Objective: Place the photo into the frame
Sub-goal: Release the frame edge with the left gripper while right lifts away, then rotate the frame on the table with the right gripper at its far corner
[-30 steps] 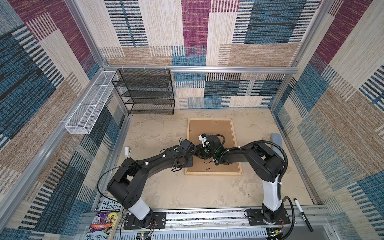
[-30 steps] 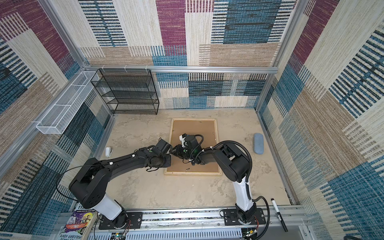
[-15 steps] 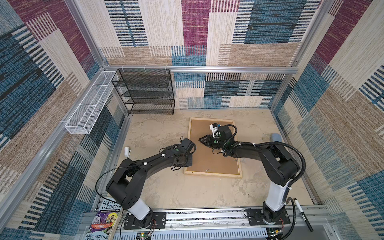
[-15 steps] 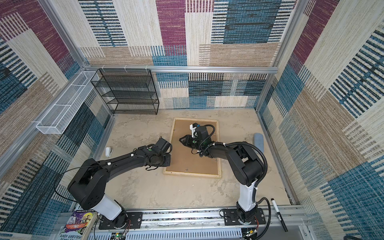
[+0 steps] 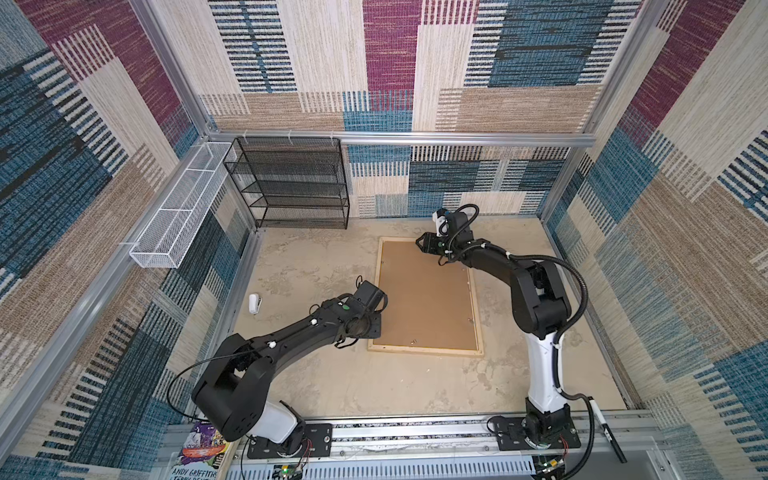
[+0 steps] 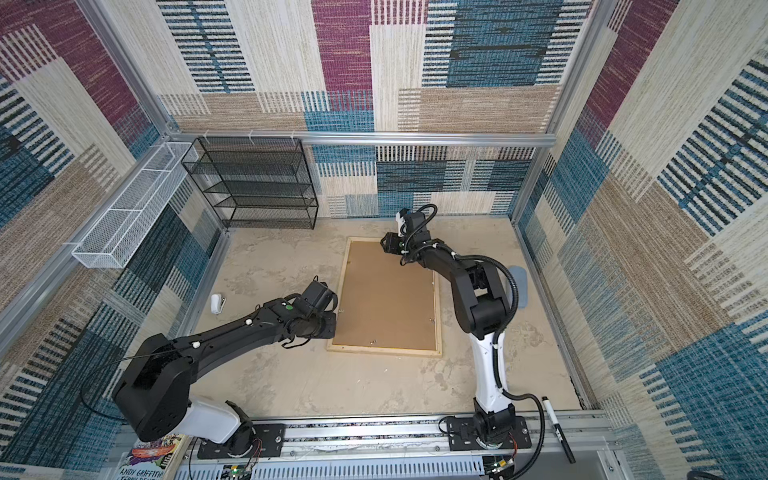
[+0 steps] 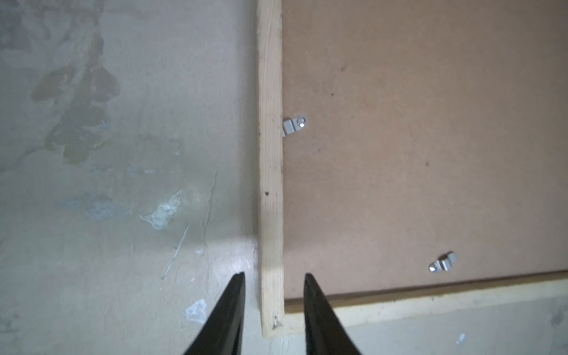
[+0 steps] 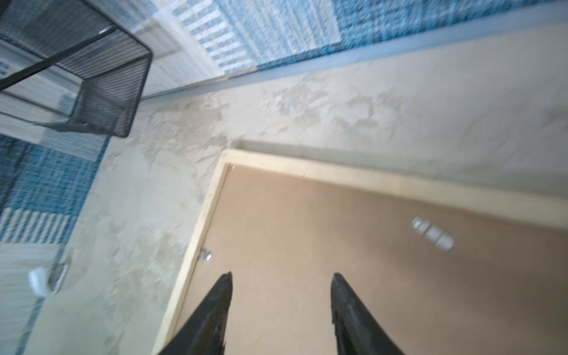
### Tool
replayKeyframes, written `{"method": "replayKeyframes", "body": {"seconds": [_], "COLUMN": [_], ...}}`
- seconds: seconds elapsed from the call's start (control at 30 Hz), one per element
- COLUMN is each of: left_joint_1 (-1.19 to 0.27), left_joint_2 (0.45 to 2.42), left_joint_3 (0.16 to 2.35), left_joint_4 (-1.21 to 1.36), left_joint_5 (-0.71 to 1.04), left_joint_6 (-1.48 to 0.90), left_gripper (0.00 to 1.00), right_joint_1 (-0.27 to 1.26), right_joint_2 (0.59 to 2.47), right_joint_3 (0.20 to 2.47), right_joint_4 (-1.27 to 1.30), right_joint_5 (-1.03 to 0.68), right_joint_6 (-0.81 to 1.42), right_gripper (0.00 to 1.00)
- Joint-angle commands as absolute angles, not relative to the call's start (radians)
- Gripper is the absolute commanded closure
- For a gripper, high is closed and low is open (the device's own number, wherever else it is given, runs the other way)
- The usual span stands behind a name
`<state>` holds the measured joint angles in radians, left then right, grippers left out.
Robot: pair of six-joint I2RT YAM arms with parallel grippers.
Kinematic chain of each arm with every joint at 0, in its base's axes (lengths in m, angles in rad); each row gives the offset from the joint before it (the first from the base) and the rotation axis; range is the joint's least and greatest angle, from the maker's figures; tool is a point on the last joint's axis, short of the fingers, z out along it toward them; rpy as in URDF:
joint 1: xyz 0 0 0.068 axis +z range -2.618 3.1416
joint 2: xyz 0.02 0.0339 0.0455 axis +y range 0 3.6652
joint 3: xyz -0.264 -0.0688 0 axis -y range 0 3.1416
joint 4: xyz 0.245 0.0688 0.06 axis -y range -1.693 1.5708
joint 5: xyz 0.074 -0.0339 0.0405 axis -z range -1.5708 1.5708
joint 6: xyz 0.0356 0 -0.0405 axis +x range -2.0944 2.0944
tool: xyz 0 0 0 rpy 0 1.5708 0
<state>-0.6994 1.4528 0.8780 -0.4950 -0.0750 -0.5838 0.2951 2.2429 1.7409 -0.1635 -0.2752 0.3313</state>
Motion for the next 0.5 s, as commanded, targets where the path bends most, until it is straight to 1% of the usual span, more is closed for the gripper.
{"method": "replayKeyframes", "body": {"seconds": [0.0, 0.17, 0.23, 0.3, 0.47], "left_joint_1": [-0.750, -0.828, -0.839, -0.839, -0.835], "left_joint_2": [1.414, 1.395, 1.414, 1.440, 1.490], "left_joint_3": [0.829, 0.765, 0.751, 0.752, 0.778], "left_joint_4": [-0.512, -0.478, -0.441, -0.427, -0.440], "left_joint_5": [-0.042, -0.043, -0.028, -0.034, -0.068], "left_joint_6": [-0.684, -0.790, -0.811, -0.822, -0.844], "left_gripper": [0.66, 0.67, 0.67, 0.67, 0.68], "right_joint_1": [0.271, 0.248, 0.236, 0.223, 0.193], "right_joint_2": [2.349, 2.540, 2.596, 2.629, 2.645], "right_joint_3": [1.932, 2.252, 2.340, 2.382, 2.390], "right_joint_4": [-0.377, -0.558, -0.602, -0.613, -0.628], "right_joint_5": [-0.218, -0.206, -0.221, -0.238, -0.291], "right_joint_6": [0.210, 0.145, 0.130, 0.119, 0.093], "right_gripper": [0.44, 0.35, 0.34, 0.30, 0.29]}}
